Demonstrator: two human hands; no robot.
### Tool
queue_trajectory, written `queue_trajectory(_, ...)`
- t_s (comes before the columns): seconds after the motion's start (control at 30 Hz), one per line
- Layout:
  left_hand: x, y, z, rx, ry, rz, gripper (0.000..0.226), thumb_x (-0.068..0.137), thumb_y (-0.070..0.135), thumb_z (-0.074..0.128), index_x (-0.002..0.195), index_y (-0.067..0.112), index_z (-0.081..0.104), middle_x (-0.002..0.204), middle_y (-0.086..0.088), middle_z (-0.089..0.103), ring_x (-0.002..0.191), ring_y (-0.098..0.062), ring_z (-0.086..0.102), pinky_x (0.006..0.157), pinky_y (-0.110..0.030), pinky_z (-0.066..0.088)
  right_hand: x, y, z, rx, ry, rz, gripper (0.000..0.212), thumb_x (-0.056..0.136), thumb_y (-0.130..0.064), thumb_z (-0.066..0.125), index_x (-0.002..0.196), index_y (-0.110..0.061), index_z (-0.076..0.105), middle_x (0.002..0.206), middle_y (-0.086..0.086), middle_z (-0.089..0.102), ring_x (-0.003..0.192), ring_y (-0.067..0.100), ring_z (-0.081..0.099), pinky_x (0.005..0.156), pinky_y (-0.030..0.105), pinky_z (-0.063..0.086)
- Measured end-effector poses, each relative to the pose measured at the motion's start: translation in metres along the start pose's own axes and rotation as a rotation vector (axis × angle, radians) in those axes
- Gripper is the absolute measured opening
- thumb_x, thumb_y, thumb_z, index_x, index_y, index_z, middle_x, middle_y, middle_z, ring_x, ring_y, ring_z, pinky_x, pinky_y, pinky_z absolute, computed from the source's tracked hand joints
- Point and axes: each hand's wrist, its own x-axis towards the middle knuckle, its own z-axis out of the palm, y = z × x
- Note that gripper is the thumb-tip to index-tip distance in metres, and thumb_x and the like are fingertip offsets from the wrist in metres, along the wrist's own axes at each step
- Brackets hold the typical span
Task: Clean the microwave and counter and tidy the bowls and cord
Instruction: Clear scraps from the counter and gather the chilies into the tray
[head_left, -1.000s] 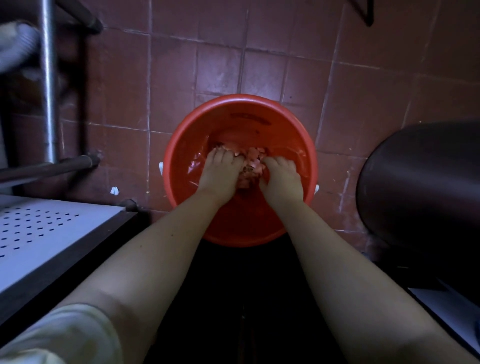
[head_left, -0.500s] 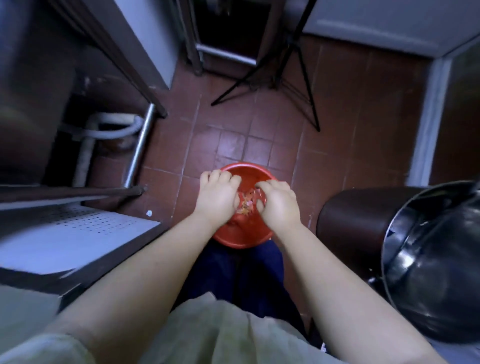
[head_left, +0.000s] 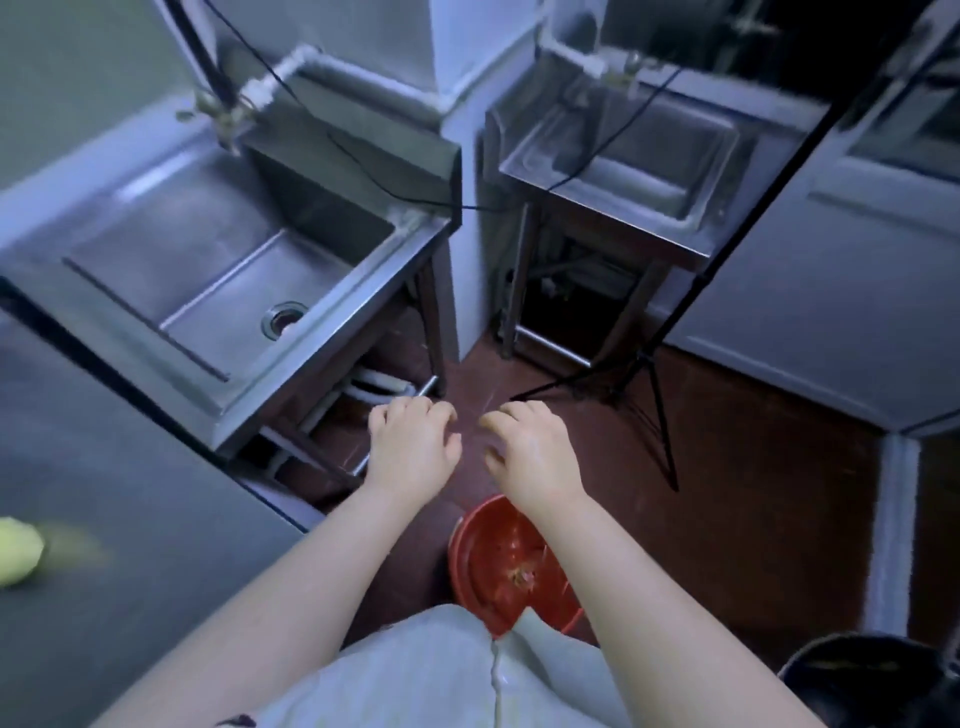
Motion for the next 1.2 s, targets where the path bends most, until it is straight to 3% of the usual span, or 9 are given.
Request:
queue_trajectory(0.23, -0.064, -0.038, -0.083, -0.009, 0.054, -0.359, 0.026, 0.087, 0.039, 0.055, 0.111, 0.03, 0.061, 0.108, 0.006, 0.059, 0.115, -0.023, 0.045, 0.101, -0.042, 0.029, 0.027, -0.09, -0.03, 0.14, 0.058, -0.392, 0.026, 0.062, -0.013, 0.066, 0.088, -0.017, 0.069, 0.08, 0.001, 0.063, 0.075, 0.031, 0.055, 0.06, 0.038, 0.047)
queue_trajectory(0.4, -0.125, -0.07, -0.128, 0.001, 0.16, -0.579, 0.027, 0.09, 0.035, 0.054, 0.115, 0.03, 0.059, 0.115, 0.004, 0.058, 0.118, -0.023, 0.043, 0.097, -0.038, 0.027, 0.024, -0.164, -0.029, 0.176, -0.015, -0.596, 0.019, 0.065, -0.017, 0.063, 0.084, -0.017, 0.069, 0.073, 0.0, 0.061, 0.071, 0.03, 0.055, 0.058, 0.036, 0.045)
queue_trajectory(0.57, -0.197, -0.097, -0.167, 0.027, 0.267, -0.799, 0.029, 0.091, 0.035, 0.052, 0.12, 0.031, 0.056, 0.122, 0.003, 0.055, 0.12, -0.023, 0.04, 0.096, -0.039, 0.026, 0.001, -0.241, -0.019, 0.2, -0.125, -0.825, 0.029, 0.071, -0.016, 0.074, 0.101, -0.015, 0.071, 0.089, 0.004, 0.067, 0.084, 0.033, 0.059, 0.069, 0.038, 0.046)
queue_trajectory(0.67, -0.242, -0.106, -0.185, 0.054, 0.31, -0.924, 0.029, 0.09, 0.035, 0.052, 0.119, 0.031, 0.057, 0.121, 0.004, 0.055, 0.12, -0.023, 0.04, 0.094, -0.038, 0.028, -0.022, -0.287, -0.017, 0.249, -0.202, -0.942, 0.031, 0.079, -0.019, 0.07, 0.11, -0.016, 0.068, 0.103, 0.004, 0.067, 0.097, 0.033, 0.056, 0.077, 0.04, 0.043)
queue_trajectory(0.8, -0.304, -0.122, -0.206, 0.087, 0.332, -1.092, 0.029, 0.091, 0.036, 0.052, 0.119, 0.032, 0.056, 0.123, 0.004, 0.054, 0.12, -0.023, 0.04, 0.095, -0.038, 0.029, -0.053, -0.347, -0.013, 0.298, -0.264, -1.109, 0.032, 0.084, -0.021, 0.065, 0.116, -0.017, 0.065, 0.108, 0.003, 0.066, 0.103, 0.031, 0.053, 0.077, 0.037, 0.036)
queue_trajectory(0.93, -0.363, -0.143, -0.225, 0.124, 0.36, -1.242, 0.03, 0.089, 0.037, 0.054, 0.118, 0.032, 0.057, 0.123, 0.002, 0.055, 0.12, -0.024, 0.041, 0.098, -0.04, 0.03, -0.082, -0.401, -0.009, 0.278, -0.317, -1.224, 0.035, 0.087, -0.026, 0.06, 0.122, -0.021, 0.061, 0.117, 0.002, 0.062, 0.113, 0.028, 0.048, 0.088, 0.036, 0.037)
queue_trajectory(1.2, -0.464, -0.196, -0.227, 0.09, 0.368, -1.415, 0.032, 0.088, 0.038, 0.054, 0.119, 0.032, 0.056, 0.123, 0.003, 0.056, 0.119, -0.025, 0.044, 0.098, -0.039, 0.031, -0.131, -0.492, 0.012, 0.245, -0.358, -1.337, 0.035, 0.088, -0.028, 0.059, 0.123, -0.023, 0.06, 0.12, 0.0, 0.061, 0.115, 0.027, 0.047, 0.09, 0.036, 0.036)
